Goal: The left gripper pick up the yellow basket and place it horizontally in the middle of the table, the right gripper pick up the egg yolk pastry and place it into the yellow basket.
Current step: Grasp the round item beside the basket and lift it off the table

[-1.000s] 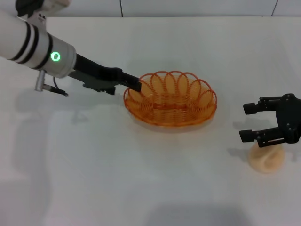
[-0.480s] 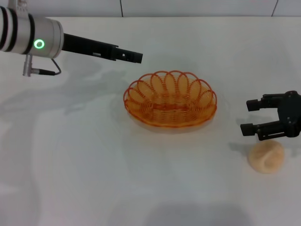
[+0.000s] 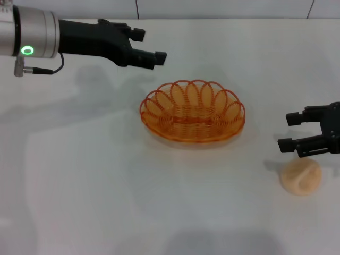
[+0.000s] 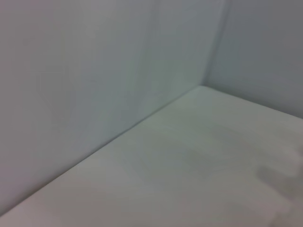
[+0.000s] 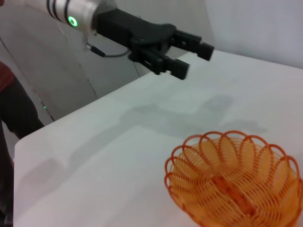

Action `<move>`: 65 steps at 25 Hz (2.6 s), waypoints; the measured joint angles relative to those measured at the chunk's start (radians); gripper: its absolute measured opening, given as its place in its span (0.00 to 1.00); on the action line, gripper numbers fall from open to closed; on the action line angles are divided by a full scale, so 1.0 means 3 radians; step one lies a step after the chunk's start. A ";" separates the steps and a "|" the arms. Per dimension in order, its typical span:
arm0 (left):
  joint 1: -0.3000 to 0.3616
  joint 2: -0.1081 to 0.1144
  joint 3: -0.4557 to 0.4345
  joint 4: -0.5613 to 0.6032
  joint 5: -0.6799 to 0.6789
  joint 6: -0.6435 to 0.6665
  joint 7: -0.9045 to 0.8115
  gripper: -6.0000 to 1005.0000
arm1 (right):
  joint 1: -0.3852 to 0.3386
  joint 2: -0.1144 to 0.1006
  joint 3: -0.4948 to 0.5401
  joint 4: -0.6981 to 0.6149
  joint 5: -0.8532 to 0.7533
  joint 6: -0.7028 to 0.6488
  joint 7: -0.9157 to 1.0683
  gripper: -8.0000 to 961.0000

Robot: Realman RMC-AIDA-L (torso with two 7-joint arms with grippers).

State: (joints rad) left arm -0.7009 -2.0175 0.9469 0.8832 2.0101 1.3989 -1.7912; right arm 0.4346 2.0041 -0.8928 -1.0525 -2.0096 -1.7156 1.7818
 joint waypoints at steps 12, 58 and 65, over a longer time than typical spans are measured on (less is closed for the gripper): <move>0.0187 -0.0099 0.0005 -0.0006 -0.0279 0.0483 0.0716 0.88 | 0.0002 0.0012 -0.0010 -0.0277 -0.0457 -0.0186 0.0203 0.87; 0.0378 -0.0152 -0.0001 -0.0024 -0.0667 0.0706 0.0803 0.88 | 0.0123 0.0023 -0.0563 -0.0551 -0.1171 0.0064 0.0221 0.85; 0.0378 -0.0152 -0.0001 -0.0025 -0.0670 0.0703 0.0806 0.88 | 0.0109 0.0026 -0.0567 -0.0498 -0.1172 0.0154 0.0221 0.75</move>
State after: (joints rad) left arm -0.5874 -2.0632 0.9465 0.8758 1.8090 1.6098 -1.5494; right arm 0.4674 2.0118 -1.0629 -1.2020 -2.3612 -1.6693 1.8481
